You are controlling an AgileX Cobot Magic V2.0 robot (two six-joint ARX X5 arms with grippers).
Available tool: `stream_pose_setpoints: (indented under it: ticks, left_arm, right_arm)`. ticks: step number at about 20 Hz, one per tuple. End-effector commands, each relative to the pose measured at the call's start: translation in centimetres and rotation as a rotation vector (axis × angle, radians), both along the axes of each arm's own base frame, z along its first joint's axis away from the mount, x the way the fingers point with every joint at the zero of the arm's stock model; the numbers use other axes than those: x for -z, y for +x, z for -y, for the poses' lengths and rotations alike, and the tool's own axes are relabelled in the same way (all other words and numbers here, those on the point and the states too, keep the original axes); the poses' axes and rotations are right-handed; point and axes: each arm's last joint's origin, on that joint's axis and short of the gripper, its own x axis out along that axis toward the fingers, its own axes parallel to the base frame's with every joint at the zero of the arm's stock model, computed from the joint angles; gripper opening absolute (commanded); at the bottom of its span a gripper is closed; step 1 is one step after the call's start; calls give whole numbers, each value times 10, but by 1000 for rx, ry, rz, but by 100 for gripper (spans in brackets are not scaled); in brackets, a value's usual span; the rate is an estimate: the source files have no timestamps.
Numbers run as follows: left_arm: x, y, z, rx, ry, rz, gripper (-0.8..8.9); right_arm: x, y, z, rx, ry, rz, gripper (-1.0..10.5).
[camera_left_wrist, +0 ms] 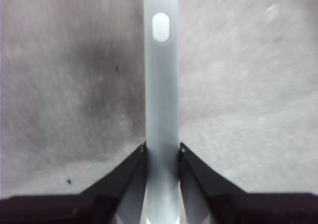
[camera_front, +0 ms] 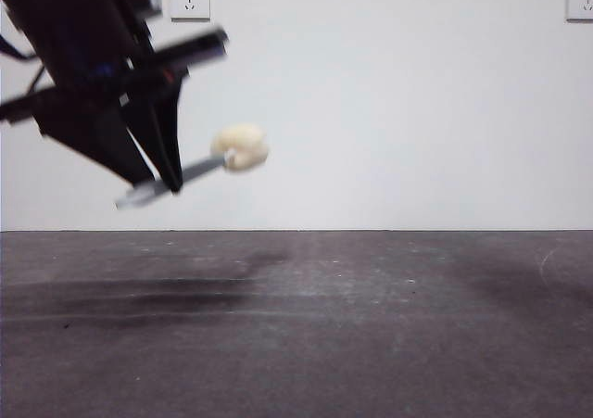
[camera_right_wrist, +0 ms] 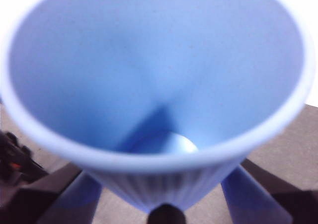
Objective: Pick up the cup brush,pick up the cup,insert the brush into the cup,clean the cup,put the cup brush back,put the cup back to the fixed position on the table
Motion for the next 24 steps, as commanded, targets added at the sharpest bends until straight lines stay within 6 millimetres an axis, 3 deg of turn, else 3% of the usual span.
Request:
stream_pose_setpoints:
  ticks: [1,12,21,22,24]
  left_arm:
    - [18,7,5,-41,3,-47,-9]
    - [69,26,20,-114,68,-148,-9]
    - [78,27,21,-124,82,-176,11]
    - [78,27,21,-129,78,-179,84]
    - [78,27,21,-127,76,-182,381]
  right_arm:
    - [1,0,-1,1,2,-15,-13]
    - [3,1,-2,0,-10,-24,-13]
    - [3,1,-3,-25,-4,-32,-13]
    - [3,1,-3,-25,-4,-31,-13]
    - [3,1,-3,-25,-5,-32,-13]
